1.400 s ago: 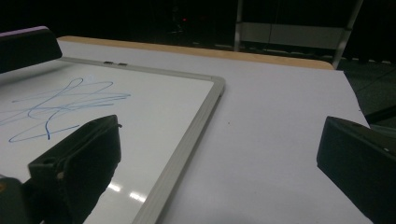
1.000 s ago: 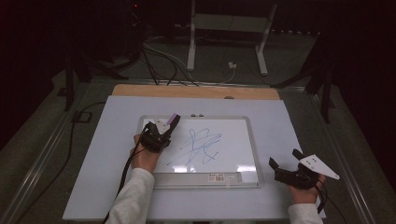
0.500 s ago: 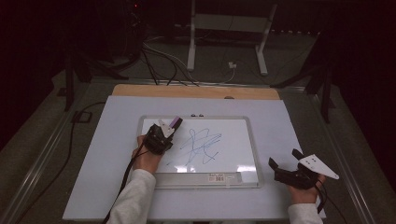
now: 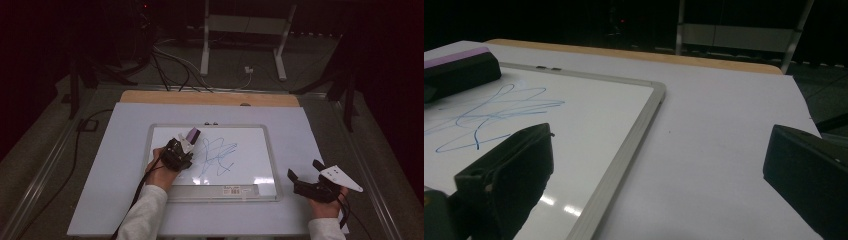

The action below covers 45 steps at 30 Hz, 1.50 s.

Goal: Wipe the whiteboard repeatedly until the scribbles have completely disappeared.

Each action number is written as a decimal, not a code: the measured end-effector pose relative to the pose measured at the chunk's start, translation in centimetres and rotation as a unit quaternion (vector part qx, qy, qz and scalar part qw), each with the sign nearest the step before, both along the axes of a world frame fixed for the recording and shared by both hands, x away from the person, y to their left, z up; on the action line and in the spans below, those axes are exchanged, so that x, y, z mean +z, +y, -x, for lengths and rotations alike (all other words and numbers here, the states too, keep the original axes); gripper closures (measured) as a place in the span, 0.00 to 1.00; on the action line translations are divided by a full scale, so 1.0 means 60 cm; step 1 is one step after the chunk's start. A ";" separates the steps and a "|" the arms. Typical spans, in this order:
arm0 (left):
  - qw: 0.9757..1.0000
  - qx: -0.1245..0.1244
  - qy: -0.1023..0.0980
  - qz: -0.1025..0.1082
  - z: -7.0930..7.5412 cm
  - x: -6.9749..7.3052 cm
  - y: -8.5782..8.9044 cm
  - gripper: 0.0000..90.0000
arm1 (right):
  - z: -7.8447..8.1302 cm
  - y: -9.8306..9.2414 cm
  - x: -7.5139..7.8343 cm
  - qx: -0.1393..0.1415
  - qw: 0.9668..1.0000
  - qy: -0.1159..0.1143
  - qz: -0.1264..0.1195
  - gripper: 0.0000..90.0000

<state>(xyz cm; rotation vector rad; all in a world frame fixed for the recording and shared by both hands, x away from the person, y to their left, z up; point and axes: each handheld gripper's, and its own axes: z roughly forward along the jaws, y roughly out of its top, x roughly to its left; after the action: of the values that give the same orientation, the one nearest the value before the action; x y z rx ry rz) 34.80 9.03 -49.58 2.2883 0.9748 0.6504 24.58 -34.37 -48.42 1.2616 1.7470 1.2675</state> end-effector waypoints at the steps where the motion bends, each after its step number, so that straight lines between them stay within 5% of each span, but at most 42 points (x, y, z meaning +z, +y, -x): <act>1: 1.000 -0.005 0.007 0.013 -0.001 0.000 0.002 0.52 | 0.000 0.000 0.000 0.000 1.000 0.000 0.000 0.00; 7: 0.999 -0.027 0.009 -0.018 0.005 -0.004 -0.004 0.45 | -0.001 0.000 0.000 -0.001 1.000 0.001 0.000 0.00; 14: 0.999 -0.031 0.001 0.033 0.007 0.006 -0.007 0.35 | -0.001 0.000 0.000 0.000 1.000 0.001 0.001 0.00; 17: 0.998 -0.014 0.003 0.066 0.002 0.016 -0.002 0.25 | -0.001 0.000 0.000 -0.001 1.000 0.002 0.000 0.00; 25: 0.994 0.034 -0.003 0.103 -0.017 0.033 -0.007 0.10 | -0.001 0.000 0.000 0.000 1.000 0.002 0.000 0.00; 34: 0.993 0.061 0.027 0.096 -0.041 0.026 -0.031 0.01 | -0.001 -0.001 0.000 0.000 1.000 0.002 -0.001 0.00; 45: 0.993 0.074 0.057 0.071 -0.063 0.004 -0.055 0.13 | -0.002 -0.001 -0.001 0.002 1.000 0.003 -0.001 0.00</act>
<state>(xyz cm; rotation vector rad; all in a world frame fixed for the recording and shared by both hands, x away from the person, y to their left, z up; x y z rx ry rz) 38.59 5.71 -49.35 2.1610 1.2152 0.4971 24.72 -34.44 -48.47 1.2659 1.7540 1.2687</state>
